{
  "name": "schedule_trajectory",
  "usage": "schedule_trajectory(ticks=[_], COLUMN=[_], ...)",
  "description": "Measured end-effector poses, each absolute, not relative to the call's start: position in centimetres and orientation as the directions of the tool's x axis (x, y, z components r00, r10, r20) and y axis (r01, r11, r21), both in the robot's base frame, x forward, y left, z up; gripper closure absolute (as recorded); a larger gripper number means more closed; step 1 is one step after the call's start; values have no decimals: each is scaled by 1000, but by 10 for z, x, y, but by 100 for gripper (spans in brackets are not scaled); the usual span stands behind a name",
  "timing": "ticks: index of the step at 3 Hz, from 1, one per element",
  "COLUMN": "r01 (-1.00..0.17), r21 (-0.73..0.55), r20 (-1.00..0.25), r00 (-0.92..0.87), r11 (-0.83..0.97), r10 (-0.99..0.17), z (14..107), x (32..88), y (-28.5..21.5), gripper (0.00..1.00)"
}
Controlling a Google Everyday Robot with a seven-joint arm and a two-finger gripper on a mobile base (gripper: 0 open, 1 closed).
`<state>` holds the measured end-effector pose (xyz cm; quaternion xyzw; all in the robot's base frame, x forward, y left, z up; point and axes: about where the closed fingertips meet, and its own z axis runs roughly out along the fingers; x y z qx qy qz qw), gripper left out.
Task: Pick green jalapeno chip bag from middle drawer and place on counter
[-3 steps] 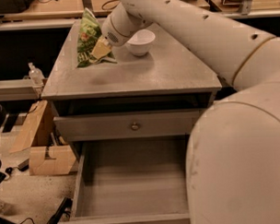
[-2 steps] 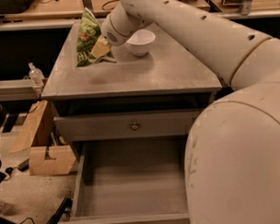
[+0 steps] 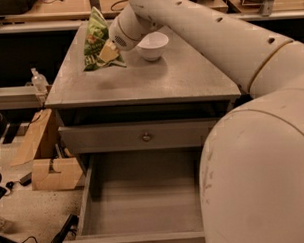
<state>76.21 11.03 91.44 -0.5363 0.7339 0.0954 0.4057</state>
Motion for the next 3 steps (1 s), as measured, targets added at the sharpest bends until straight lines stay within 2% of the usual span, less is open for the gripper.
schedule_trajectory(ticks=[1, 2, 3], r01=[-867, -868, -868], r21=[-293, -291, -291], r20=[-697, -696, -696], r00=[-95, -95, -95], r11=[404, 401, 401], r10=[-711, -712, -712], z=[912, 911, 911], x=[762, 762, 762], y=[112, 114, 114], gripper=[12, 0, 0])
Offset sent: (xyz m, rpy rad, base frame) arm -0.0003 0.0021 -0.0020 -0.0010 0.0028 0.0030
